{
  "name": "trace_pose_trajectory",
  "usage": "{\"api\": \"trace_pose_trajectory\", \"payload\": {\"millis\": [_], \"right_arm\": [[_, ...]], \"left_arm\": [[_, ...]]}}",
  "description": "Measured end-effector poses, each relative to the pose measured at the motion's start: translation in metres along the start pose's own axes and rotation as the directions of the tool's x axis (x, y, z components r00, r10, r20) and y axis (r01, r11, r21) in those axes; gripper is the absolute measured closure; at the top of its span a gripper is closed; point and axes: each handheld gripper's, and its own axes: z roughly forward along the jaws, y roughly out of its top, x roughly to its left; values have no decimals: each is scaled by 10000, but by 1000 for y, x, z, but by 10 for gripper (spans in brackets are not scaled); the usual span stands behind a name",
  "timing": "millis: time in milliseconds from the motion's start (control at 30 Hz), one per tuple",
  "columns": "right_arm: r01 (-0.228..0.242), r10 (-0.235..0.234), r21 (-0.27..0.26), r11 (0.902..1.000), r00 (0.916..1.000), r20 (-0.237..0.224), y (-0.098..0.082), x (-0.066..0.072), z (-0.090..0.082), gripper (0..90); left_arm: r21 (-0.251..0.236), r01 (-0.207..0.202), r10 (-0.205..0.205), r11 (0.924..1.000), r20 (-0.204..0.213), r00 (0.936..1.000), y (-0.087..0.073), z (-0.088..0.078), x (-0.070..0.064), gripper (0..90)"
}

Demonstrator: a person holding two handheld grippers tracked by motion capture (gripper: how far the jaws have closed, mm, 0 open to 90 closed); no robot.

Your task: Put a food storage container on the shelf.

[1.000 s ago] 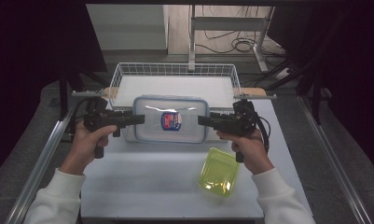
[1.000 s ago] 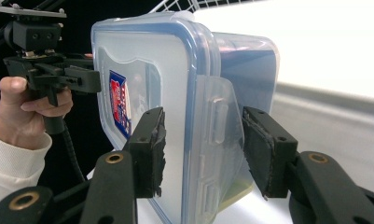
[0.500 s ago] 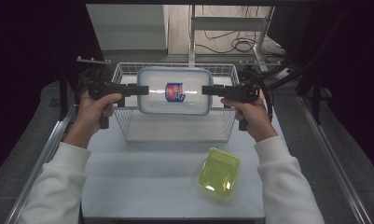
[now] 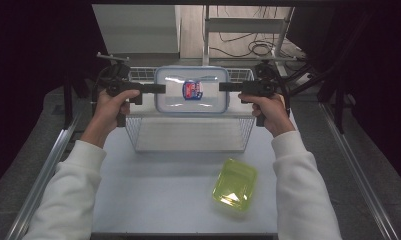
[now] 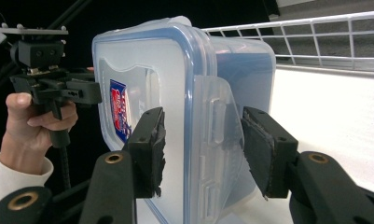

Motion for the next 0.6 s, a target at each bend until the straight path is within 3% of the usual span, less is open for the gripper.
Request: {"api": "trace_pose_trajectory", "payload": {"millis": [233, 433, 533, 567, 600], "right_arm": [[-98, 101, -149, 9998, 9997, 202, 3, -3, 6, 485], [-902, 918, -333, 9954, 9945, 513, 9, -11, 15, 473], [-891, 927, -424, 9951, 9914, 923, 11, -9, 18, 462], [-798, 864, -555, 9953, 9879, 1288, 11, -7, 19, 460], [-646, 742, -584, 9962, 9807, 1807, 10, -3, 23, 427]], "left_arm": [[-58, 384, -385, 9992, -68, 9992, 4, 4, 6, 479], [2, 853, -853, 9964, -180, 9962, 11, 13, 16, 442], [14, 852, -851, 9964, -232, 9961, 12, 17, 18, 383], [-54, 828, -829, 9966, -329, 9960, 12, 19, 19, 383], [-114, 676, -683, 9976, -831, 9942, 12, 21, 20, 351]]}}
